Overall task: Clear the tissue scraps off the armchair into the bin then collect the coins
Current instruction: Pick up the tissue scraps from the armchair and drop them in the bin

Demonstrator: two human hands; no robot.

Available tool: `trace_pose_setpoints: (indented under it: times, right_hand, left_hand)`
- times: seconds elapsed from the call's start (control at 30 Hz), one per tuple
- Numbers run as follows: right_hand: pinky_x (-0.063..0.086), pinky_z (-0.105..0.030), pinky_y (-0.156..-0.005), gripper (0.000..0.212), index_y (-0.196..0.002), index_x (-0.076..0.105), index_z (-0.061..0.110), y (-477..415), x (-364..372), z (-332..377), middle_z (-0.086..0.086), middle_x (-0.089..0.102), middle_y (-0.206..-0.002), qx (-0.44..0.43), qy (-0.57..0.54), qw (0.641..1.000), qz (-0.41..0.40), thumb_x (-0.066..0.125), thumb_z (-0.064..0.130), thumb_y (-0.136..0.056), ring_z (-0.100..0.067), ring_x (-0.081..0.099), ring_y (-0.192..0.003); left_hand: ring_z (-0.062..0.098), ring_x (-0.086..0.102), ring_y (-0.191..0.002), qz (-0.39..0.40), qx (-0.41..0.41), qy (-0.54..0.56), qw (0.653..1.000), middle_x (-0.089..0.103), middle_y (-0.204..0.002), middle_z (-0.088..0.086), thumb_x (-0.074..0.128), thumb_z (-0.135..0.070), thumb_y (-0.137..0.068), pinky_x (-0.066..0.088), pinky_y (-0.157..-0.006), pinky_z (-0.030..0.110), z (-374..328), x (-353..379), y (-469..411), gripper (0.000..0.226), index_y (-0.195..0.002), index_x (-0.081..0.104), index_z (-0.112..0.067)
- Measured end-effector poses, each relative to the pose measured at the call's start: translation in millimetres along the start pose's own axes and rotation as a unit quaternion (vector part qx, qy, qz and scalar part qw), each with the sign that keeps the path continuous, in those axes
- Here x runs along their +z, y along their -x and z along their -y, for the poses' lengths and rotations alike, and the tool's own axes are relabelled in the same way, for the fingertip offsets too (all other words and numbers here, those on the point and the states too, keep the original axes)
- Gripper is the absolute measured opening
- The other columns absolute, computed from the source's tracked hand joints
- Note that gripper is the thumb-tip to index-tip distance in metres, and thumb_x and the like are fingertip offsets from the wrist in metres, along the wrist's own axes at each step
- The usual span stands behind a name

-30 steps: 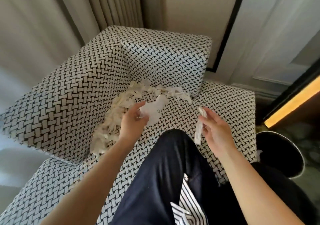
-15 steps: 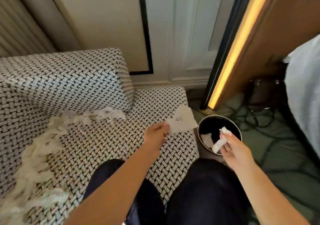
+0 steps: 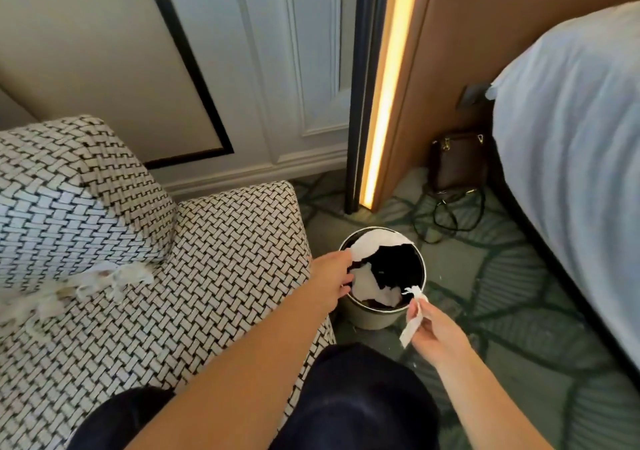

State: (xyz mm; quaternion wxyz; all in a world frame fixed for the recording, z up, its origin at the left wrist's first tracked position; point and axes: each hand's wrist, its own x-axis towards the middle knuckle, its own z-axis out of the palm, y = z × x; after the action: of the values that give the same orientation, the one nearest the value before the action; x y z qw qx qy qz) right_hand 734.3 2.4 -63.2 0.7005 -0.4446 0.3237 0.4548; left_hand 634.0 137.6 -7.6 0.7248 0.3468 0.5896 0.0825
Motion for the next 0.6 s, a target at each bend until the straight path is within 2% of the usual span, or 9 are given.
trace_pose_setpoints:
  times: [0.13, 0.2, 0.27, 0.33, 0.4, 0.47, 0.5, 0.57, 0.6]
  right_hand:
    - [0.051, -0.014, -0.044, 0.031, -0.127, 0.047, -0.004, -7.9, -3.2, 12.2, -0.011, 0.051, -0.088, 0.006, -0.01, 1.0, -0.005, 0.045, 0.001, -0.097, -0.011, 0.05, -0.071]
    - [0.048, -0.014, -0.041, 0.026, -0.123, 0.048, 0.001, -16.1, -6.6, 17.6, -0.011, 0.049, -0.084, -0.001, -0.001, 1.0, -0.021, 0.042, 0.001, -0.098, -0.011, 0.048, -0.068]
    - [0.048, -0.015, -0.039, 0.022, -0.12, 0.046, 0.005, -16.0, -3.4, 21.2, -0.011, 0.047, -0.082, 0.011, 0.005, 1.0, -0.016, 0.039, 0.001, -0.099, -0.012, 0.046, -0.067]
    - [0.052, -0.017, -0.05, 0.023, -0.12, 0.047, 0.002, -23.7, 6.9, 23.1, -0.012, 0.05, -0.085, 0.015, -0.002, 0.999, -0.029, 0.038, 0.003, -0.099, -0.014, 0.051, -0.075]
    - [0.053, -0.018, -0.071, 0.026, -0.121, 0.048, -0.005, -34.1, 17.9, 26.6, -0.016, 0.052, -0.093, 0.021, -0.029, 0.999, -0.028, 0.043, 0.007, -0.099, -0.017, 0.056, -0.1]
    - [0.045, -0.02, -0.095, 0.028, -0.107, 0.053, 0.001, -32.8, 35.0, 20.7, -0.024, 0.053, -0.115, 0.053, -0.111, 0.992, -0.001, 0.058, 0.026, -0.093, -0.018, 0.046, -0.126]
    - [0.037, -0.017, -0.104, 0.033, -0.109, 0.053, 0.008, -36.2, 42.0, 24.0, -0.023, 0.048, -0.132, 0.094, -0.177, 0.98, -0.006, 0.06, 0.035, -0.091, -0.019, 0.04, -0.132]
    - [0.023, -0.016, -0.11, 0.045, -0.136, 0.04, 0.004, -23.0, 54.4, 21.5, -0.017, 0.031, -0.151, 0.039, -0.134, 0.99, -0.029, 0.042, 0.032, -0.101, -0.024, 0.029, -0.141]
    - [0.021, -0.024, -0.114, 0.05, -0.146, 0.026, 0.005, -17.8, 56.1, 20.5, -0.015, 0.025, -0.154, 0.037, -0.161, 0.986, 0.012, 0.034, 0.029, -0.103, -0.027, 0.023, -0.143]
  left_hand:
    - [0.016, 0.053, -0.099, 0.001, -0.017, -0.016, 1.0, 0.055, -0.112, 0.001, 0.046, -0.027, -0.097, 0.045, -0.079, 0.028, 10.8, 12.0, -7.9, 0.033, -0.127, 0.05, -0.014]
    - [0.019, 0.053, -0.106, 0.011, -0.038, -0.012, 0.999, 0.056, -0.117, 0.002, 0.044, -0.026, -0.098, 0.043, -0.087, 0.031, 19.5, 12.9, -10.0, 0.034, -0.128, 0.049, -0.012]
    - [0.02, 0.054, -0.111, 0.023, -0.056, -0.006, 0.998, 0.056, -0.127, 0.003, 0.042, -0.025, -0.099, 0.042, -0.088, 0.031, 27.9, 9.3, -9.4, 0.034, -0.129, 0.049, -0.011]
    - [0.02, 0.056, -0.107, 0.033, -0.064, -0.002, 0.997, 0.057, -0.127, 0.003, 0.041, -0.024, -0.099, 0.043, -0.086, 0.031, 30.8, 2.4, -9.7, 0.035, -0.13, 0.05, -0.011]
    - [0.02, 0.057, -0.107, 0.036, -0.062, -0.005, 0.997, 0.059, -0.125, 0.003, 0.039, -0.022, -0.1, 0.043, -0.087, 0.032, 30.9, -6.6, -9.1, 0.034, -0.131, 0.049, -0.012]
    - [0.021, 0.057, -0.108, 0.033, -0.054, 0.004, 0.998, 0.06, -0.123, 0.004, 0.039, -0.02, -0.1, 0.043, -0.092, 0.034, 29.2, -22.8, -6.6, 0.033, -0.13, 0.05, -0.012]
    - [0.021, 0.057, -0.108, 0.031, -0.05, 0.011, 0.998, 0.061, -0.121, 0.004, 0.04, -0.02, -0.099, 0.042, -0.095, 0.035, 28.7, -27.5, -5.0, 0.033, -0.129, 0.05, -0.012]
    - [0.022, 0.057, -0.108, 0.027, -0.041, 0.031, 0.998, 0.061, -0.117, 0.003, 0.04, -0.019, -0.099, 0.043, -0.097, 0.036, 28.3, -37.7, -2.5, 0.033, -0.129, 0.051, -0.012]
    - [0.022, 0.057, -0.108, 0.027, -0.036, 0.04, 0.998, 0.061, -0.117, 0.003, 0.04, -0.019, -0.099, 0.043, -0.096, 0.036, 28.1, -42.7, -0.8, 0.033, -0.129, 0.051, -0.012]
